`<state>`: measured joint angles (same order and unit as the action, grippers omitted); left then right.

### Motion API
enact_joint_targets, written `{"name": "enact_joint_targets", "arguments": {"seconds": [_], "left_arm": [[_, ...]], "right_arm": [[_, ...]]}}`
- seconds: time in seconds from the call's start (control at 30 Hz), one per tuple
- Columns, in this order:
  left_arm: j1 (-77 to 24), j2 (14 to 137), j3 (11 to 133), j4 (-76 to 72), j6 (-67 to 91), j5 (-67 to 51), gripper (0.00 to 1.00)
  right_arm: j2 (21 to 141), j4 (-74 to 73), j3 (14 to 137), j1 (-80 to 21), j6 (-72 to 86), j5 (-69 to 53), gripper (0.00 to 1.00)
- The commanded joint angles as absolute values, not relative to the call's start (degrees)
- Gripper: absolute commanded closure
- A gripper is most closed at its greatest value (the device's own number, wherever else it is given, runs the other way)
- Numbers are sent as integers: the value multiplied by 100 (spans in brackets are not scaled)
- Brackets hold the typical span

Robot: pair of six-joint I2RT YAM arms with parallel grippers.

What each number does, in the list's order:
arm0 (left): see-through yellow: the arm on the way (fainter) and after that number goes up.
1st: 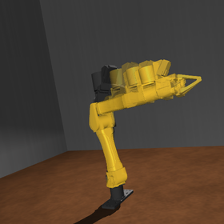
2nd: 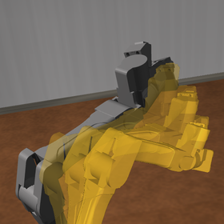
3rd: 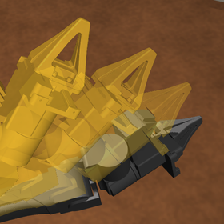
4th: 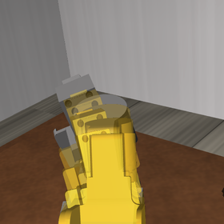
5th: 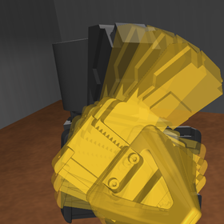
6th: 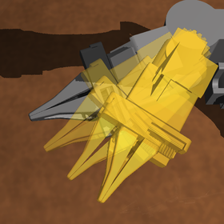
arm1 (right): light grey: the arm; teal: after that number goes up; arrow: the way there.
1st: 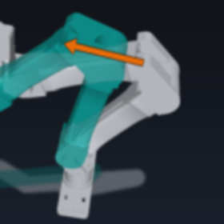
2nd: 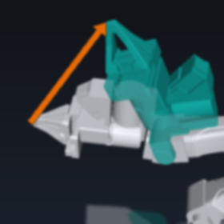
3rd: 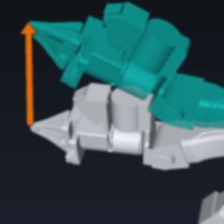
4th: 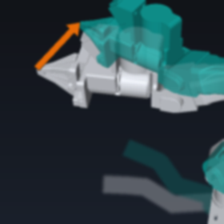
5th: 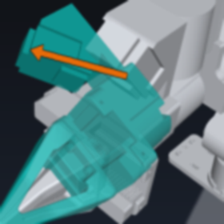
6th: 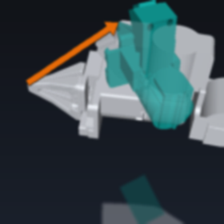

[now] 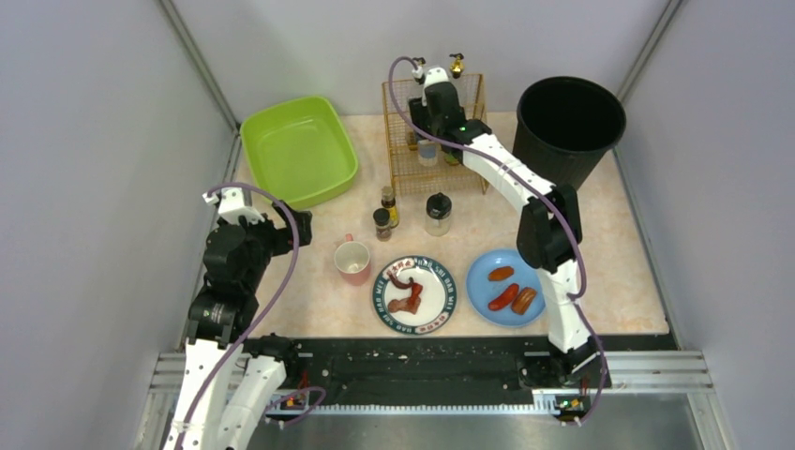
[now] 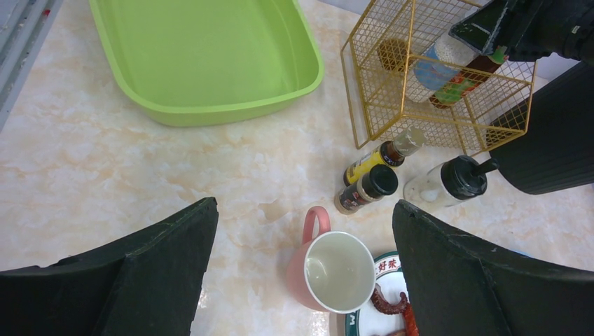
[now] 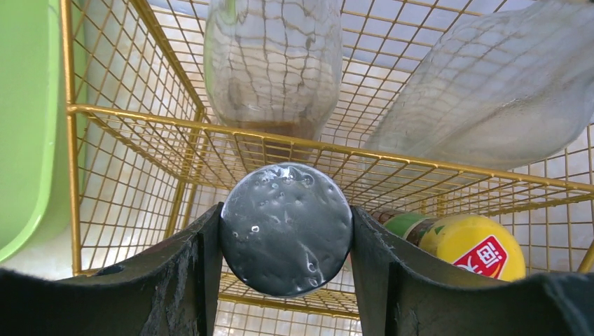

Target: Clear the kitchen counter

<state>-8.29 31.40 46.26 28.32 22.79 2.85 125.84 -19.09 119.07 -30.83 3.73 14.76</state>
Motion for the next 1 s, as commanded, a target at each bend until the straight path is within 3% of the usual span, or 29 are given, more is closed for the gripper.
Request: {"name": "enact_joint_targets", "arguments": {"seconds": [0.0,0.53,0.77,0.8,0.97], "left_arm": [[-831,3165,4678,2729,2224,360,1],[-827,3169,4677,2725,2230,356,1],[-826,3182,4686,2725,2233,334,1],[-822,3182,4690,2726,2232,334,1],[-819,3181,4679,2729,2232,334,1]], "right_arm": [[12502,-1406,12149,-2982,429,1702,100],[12516,-1340,11685,-2757,397,2241,100],[12486,-1311,11578,-2723,536,1944,100],[12489,-1344,11612,-2724,579,1883,97],[12476,-1536,11784,-2725,716,1720,55]]}}
